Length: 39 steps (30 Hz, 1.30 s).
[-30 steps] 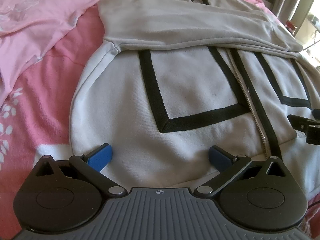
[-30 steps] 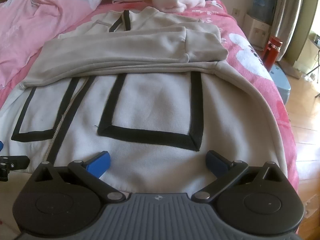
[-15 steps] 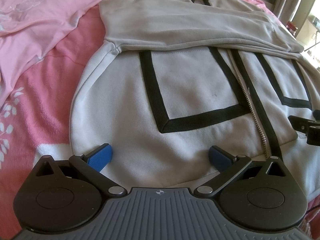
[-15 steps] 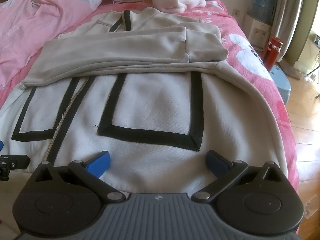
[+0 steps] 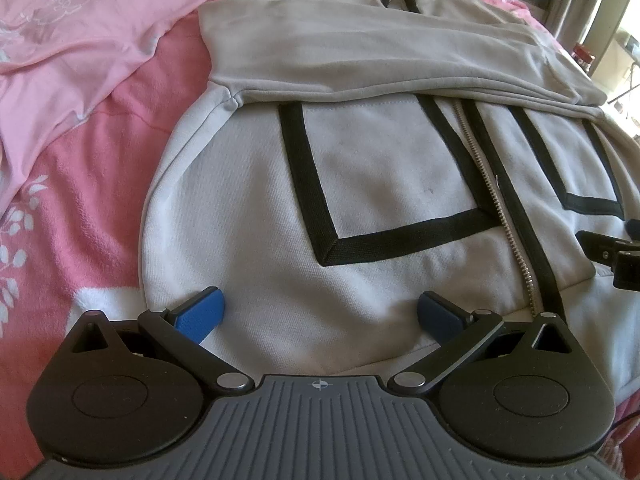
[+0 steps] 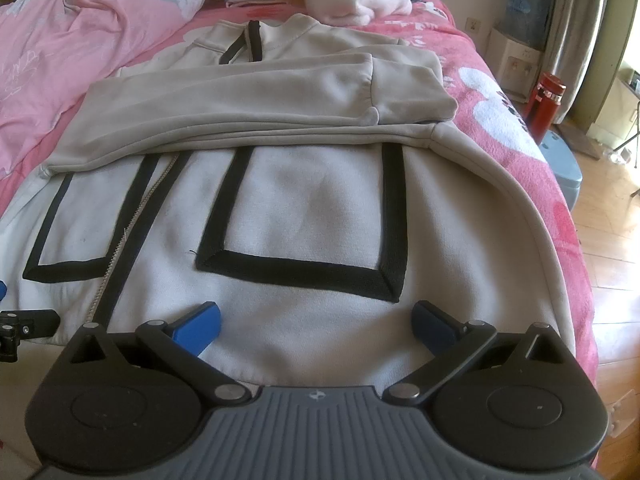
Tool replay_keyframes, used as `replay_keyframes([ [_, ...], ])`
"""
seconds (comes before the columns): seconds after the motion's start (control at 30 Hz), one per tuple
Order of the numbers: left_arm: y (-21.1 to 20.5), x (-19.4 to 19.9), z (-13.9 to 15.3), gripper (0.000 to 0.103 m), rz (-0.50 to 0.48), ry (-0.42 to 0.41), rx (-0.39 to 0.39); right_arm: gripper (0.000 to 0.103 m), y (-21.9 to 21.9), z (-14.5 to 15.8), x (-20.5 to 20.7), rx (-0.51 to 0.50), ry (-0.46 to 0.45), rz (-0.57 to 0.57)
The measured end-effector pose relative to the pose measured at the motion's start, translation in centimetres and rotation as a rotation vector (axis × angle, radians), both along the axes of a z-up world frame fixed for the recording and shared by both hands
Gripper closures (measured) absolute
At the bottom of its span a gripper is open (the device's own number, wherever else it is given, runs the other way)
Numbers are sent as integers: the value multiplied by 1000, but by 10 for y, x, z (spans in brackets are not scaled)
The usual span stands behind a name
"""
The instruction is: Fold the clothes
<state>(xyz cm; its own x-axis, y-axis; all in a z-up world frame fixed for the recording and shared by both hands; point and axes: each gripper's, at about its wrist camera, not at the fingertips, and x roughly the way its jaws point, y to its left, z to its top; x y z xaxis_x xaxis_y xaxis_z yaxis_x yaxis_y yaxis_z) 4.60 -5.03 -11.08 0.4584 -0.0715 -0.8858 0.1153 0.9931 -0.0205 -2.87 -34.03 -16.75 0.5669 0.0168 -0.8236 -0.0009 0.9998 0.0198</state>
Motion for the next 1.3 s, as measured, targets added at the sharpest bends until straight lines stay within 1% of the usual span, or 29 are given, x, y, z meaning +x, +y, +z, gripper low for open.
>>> replay_keyframes([
  [1.3, 2, 3, -1, 0, -7, -16, 0, 0, -1, -1, 0, 0, -3, 7],
])
